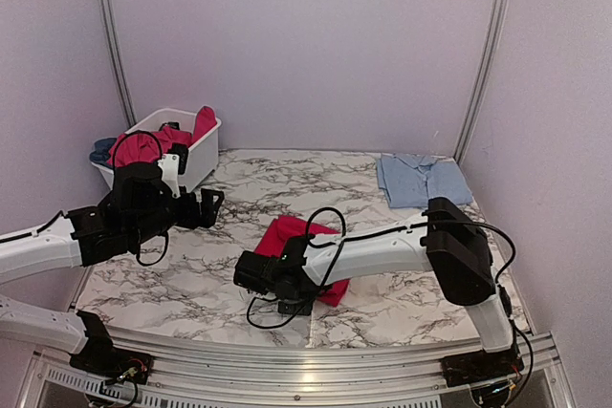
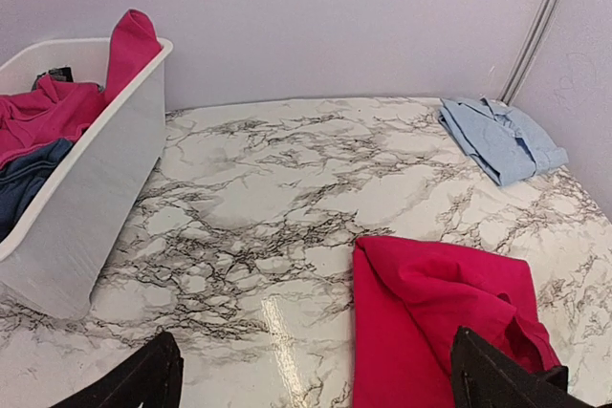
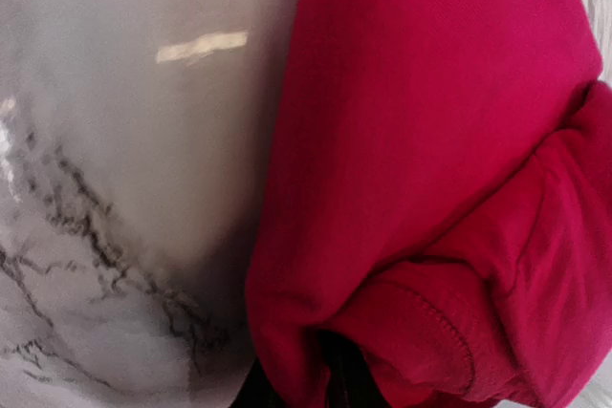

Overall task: Fold and stack the mixed laundry pile
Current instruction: Turn over the square-folded T-shirt at the center of the board, then adjust the square-folded T-shirt at the center of the board.

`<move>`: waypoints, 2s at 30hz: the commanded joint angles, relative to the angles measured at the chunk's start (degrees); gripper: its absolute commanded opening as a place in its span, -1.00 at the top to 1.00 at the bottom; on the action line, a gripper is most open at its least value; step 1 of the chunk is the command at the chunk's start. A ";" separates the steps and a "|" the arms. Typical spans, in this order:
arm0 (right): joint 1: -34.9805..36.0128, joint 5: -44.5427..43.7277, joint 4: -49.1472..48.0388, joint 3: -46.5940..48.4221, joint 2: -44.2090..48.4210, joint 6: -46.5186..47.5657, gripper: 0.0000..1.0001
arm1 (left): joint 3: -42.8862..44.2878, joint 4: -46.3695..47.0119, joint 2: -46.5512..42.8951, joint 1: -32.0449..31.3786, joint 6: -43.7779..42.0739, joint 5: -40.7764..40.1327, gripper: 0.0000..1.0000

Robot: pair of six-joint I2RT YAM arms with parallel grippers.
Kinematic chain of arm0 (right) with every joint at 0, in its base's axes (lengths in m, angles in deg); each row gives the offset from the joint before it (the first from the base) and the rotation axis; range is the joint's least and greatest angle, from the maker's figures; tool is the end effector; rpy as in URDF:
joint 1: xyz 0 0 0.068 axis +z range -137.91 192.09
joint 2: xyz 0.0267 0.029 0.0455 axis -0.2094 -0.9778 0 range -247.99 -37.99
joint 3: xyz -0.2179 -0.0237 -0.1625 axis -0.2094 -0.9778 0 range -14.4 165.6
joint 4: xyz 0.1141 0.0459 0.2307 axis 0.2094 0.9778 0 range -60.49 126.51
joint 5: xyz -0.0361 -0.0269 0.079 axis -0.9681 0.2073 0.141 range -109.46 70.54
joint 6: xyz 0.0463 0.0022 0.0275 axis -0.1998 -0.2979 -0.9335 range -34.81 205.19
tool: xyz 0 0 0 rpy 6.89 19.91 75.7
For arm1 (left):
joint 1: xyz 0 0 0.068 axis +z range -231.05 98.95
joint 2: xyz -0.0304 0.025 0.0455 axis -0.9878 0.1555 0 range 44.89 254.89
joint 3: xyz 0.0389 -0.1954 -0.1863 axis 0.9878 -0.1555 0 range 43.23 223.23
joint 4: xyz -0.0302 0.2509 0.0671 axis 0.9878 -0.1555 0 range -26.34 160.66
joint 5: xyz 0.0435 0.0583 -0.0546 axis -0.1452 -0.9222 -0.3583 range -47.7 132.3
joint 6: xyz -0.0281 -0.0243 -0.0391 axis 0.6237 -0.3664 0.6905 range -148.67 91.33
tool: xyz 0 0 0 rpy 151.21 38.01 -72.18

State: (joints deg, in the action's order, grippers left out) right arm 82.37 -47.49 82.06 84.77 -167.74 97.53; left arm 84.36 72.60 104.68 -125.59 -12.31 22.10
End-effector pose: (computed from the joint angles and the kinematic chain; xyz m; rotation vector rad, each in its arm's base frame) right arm 0.1651 0.4114 0.1389 -1.7878 2.0966 -0.5217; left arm 0.1807 -0.1605 0.2892 0.2124 1.8523 -0.4127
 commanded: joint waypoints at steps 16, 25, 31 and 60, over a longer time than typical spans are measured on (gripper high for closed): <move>-20.63 34.72 -23.77 -20.01 34.73 -20.17 -0.17 | 3.28 -0.98 11.13 0.96 2.15 7.22 -0.98; -27.70 48.88 -27.92 -17.18 26.05 -23.57 -0.12 | 3.62 -0.26 13.04 0.97 2.10 8.06 -0.98; -27.70 51.19 -26.66 -16.86 19.71 -22.75 0.03 | 2.84 -0.07 12.43 0.98 1.90 8.00 -0.98; -24.48 68.42 -43.00 -20.98 25.73 -32.98 0.45 | 0.70 2.64 14.61 1.63 0.44 17.16 -0.98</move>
State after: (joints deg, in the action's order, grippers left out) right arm 63.05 22.84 43.22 67.57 -150.80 65.18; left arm 84.60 72.18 116.97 -123.58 -9.82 31.63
